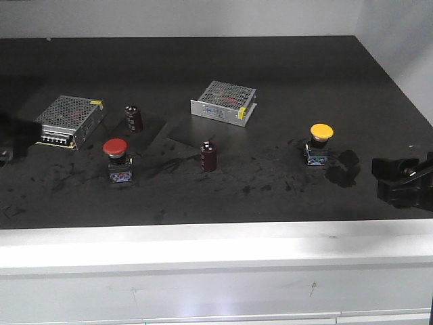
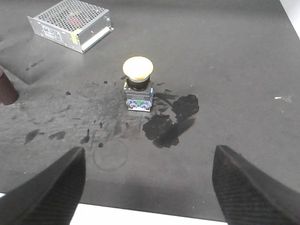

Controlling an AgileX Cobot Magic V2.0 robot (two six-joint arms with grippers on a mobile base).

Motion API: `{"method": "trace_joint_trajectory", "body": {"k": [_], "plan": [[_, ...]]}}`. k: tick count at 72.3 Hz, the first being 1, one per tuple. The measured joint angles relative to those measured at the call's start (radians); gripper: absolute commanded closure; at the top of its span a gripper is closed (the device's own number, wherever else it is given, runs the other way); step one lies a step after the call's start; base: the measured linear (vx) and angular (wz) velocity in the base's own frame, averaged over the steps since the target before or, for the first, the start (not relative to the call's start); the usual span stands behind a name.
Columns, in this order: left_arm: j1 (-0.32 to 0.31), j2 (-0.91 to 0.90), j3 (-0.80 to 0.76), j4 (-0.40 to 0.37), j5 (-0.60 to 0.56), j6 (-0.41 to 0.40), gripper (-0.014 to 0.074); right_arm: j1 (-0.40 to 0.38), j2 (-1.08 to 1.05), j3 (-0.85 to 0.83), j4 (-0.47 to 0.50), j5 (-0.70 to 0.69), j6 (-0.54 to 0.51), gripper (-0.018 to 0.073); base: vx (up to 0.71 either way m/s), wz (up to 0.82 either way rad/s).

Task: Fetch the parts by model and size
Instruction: 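Lower the left gripper and grasp the red-capped switch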

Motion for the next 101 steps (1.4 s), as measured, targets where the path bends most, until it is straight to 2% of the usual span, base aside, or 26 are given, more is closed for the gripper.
{"method": "trace_joint_trajectory", "body": {"k": [21, 46, 62, 78, 89, 94, 101], "plan": [[-0.094, 0.346, -0.332, -0.014, 0.206, -0.010, 0.0037, 0.000, 0.000, 0.000, 0.000, -0.003, 0.000, 0.0017, 0.00, 0.00], [-0.114, 0.712, -0.635, 0.062, 0.379, -0.171, 0.0037, 0.000, 0.000, 0.000, -0.001, -0.006, 0.000, 0.0017, 0.00, 0.00], [-0.114, 0.842, -0.752, 0.065, 0.483, -0.203, 0.0037, 0.000, 0.000, 0.000, -0.003, -0.007, 0.000, 0.0017, 0.00, 0.00], [-0.114, 0.910, -0.772, 0.065, 0.543, -0.245, 0.0056, 0.000, 0.000, 0.000, -0.003, -0.007, 0.000, 0.0017, 0.00, 0.00], [-0.114, 0.930, -0.772, 0.064, 0.555, -0.252, 0.0139, 0.000, 0.000, 0.000, -0.003, -0.007, 0.000, 0.0017, 0.00, 0.00], [-0.114, 0.932, -0.772, 0.064, 0.554, -0.258, 0.0220, 0.000, 0.000, 0.000, -0.003, -0.007, 0.000, 0.0017, 0.00, 0.00], [-0.114, 0.932, -0.772, 0.064, 0.550, -0.263, 0.0391, 0.000, 0.000, 0.000, -0.003, -0.007, 0.000, 0.0017, 0.00, 0.00]]}}
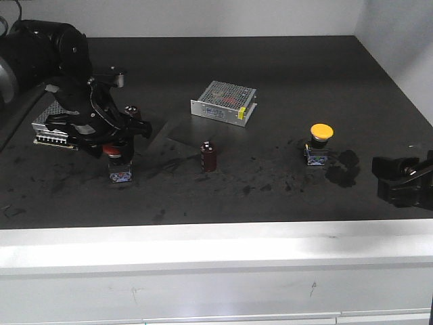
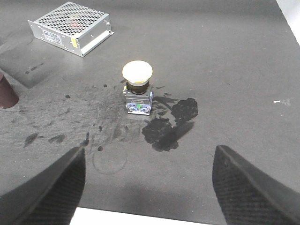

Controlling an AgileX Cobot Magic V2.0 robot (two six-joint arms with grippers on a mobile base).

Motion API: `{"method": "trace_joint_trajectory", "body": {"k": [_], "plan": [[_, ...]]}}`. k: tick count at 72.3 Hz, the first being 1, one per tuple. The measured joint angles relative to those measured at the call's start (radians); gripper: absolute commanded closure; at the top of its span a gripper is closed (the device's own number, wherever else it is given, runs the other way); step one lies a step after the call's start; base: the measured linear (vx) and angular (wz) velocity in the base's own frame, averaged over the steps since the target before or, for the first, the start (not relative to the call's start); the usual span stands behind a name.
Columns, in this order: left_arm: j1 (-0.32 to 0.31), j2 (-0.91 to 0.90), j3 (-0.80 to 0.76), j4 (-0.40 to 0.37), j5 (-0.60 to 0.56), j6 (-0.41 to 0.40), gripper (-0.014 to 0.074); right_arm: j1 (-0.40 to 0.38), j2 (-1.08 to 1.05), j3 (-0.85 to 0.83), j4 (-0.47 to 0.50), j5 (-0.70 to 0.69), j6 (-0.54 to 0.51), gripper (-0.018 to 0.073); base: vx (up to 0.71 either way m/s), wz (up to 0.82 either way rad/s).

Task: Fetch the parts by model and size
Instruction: 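Lower the left gripper and grasp the red-capped switch, then lift the red-capped switch with the left gripper and retract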

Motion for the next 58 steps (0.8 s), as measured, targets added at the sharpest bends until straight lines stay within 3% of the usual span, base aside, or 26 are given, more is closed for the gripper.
{"method": "trace_joint_trajectory", "body": {"k": [9, 24, 41, 58], "plan": [[0.000, -0.001, 0.000, -0.001, -0.003, 0.024, 0.0605, 0.000, 0.000, 0.000, 0.000, 0.000, 0.000, 0.0017, 0.00, 0.00], [-0.002, -0.092, 0.001, 0.003, -0.044, 0.085, 0.0603, 0.000, 0.000, 0.000, 0.000, -0.002, 0.000, 0.0017, 0.00, 0.00], [-0.002, -0.333, 0.028, 0.075, -0.113, 0.103, 0.0603, 0.000, 0.000, 0.000, -0.001, -0.004, -0.005, 0.0038, 0.00, 0.00], [-0.002, -0.688, 0.337, 0.086, -0.324, 0.105, 0.0603, 0.000, 0.000, 0.000, 0.000, -0.004, -0.007, 0.0060, 0.00, 0.00]]}}
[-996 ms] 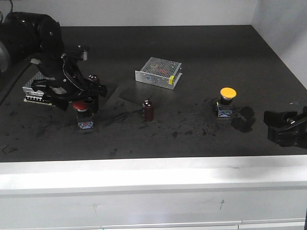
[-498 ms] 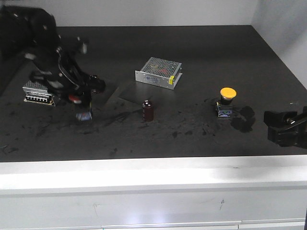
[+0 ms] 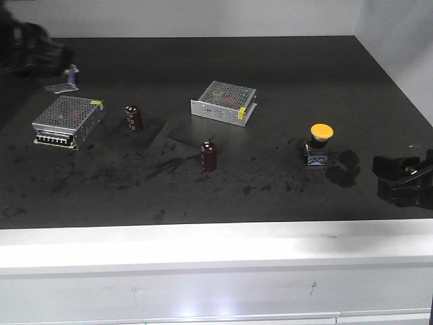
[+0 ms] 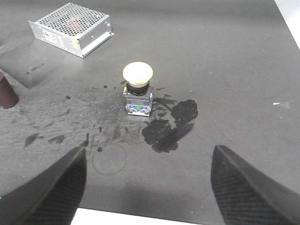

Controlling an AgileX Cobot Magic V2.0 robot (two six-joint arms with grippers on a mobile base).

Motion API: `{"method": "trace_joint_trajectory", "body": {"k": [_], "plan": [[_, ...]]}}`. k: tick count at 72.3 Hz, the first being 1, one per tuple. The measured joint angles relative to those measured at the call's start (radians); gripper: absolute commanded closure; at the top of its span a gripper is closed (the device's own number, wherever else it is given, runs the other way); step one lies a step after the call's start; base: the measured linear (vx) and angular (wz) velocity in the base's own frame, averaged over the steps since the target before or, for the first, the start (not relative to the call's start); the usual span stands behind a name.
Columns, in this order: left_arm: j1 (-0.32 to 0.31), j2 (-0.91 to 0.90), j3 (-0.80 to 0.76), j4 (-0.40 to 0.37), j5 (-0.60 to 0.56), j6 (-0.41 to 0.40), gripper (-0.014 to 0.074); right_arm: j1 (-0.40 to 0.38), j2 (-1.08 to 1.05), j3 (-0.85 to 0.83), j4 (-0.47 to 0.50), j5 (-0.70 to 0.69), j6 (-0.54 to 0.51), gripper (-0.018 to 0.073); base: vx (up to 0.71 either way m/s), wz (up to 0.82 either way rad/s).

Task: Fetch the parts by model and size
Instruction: 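Lift the red-capped switch with the left gripper and retract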

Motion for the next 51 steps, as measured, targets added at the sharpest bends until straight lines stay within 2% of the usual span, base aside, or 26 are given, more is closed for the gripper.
{"method": "trace_joint_trajectory", "body": {"k": [10, 21, 36, 51], "plan": [[0.000, -0.239, 0.245, 0.005, -0.149, 0.000, 0.0603, 0.000, 0.000, 0.000, 0.000, -0.001, 0.000, 0.0070, 0.00, 0.00], [0.000, -0.491, 0.486, 0.010, -0.228, 0.000, 0.0603, 0.000, 0.000, 0.000, 0.000, -0.022, -0.001, 0.0074, 0.00, 0.00], [0.000, -0.798, 0.739, 0.010, -0.217, 0.000, 0.0603, 0.000, 0.000, 0.000, 0.000, -0.080, -0.001, 0.0074, 0.00, 0.00], [0.000, -0.940, 0.860, 0.010, -0.098, 0.000, 0.0603, 0.000, 0.000, 0.000, 0.007, -0.086, 0.004, 0.0074, 0.00, 0.00]]}}
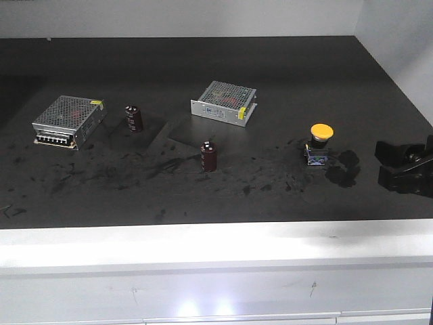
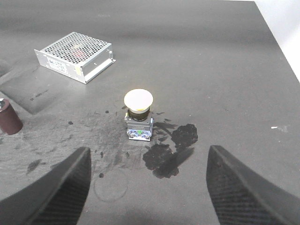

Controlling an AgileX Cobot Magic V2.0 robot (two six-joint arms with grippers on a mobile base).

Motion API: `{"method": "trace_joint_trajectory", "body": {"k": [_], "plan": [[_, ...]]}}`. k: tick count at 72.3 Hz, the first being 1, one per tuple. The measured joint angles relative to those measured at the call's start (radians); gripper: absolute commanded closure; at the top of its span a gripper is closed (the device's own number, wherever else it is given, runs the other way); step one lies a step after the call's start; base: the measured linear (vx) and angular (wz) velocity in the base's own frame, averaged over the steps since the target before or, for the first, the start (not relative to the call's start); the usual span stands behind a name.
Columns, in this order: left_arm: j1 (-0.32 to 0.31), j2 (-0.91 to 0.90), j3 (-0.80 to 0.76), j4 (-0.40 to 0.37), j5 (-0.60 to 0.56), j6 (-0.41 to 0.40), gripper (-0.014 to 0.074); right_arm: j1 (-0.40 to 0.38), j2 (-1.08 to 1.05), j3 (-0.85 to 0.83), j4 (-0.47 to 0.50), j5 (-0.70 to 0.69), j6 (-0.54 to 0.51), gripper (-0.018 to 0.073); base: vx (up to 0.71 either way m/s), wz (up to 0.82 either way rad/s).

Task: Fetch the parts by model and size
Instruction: 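Lift the red-capped switch with the left gripper and retract, then move the right gripper above the yellow-capped push-button switch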

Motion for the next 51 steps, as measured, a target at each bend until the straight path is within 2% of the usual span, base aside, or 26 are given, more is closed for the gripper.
{"method": "trace_joint_trajectory", "body": {"k": [9, 19, 35, 51], "plan": [[0.000, -0.005, 0.009, 0.000, 0.068, 0.000, 0.0603, 0.000, 0.000, -0.004, -0.002, 0.013, -0.001, 0.0074, 0.00, 0.00], [0.000, -0.010, 0.010, 0.000, 0.088, 0.000, 0.0603, 0.000, 0.028, -0.069, -0.001, 0.107, -0.001, 0.0074, 0.00, 0.00], [0.000, -0.010, 0.010, 0.000, 0.088, 0.000, 0.0603, 0.000, 0.204, -0.342, 0.034, 0.325, -0.041, 0.0074, 0.00, 0.00], [0.000, -0.010, 0.010, 0.000, 0.088, 0.000, 0.0603, 0.000, 0.475, -0.719, 0.080, 0.544, -0.046, 0.0074, 0.00, 0.00]]}}
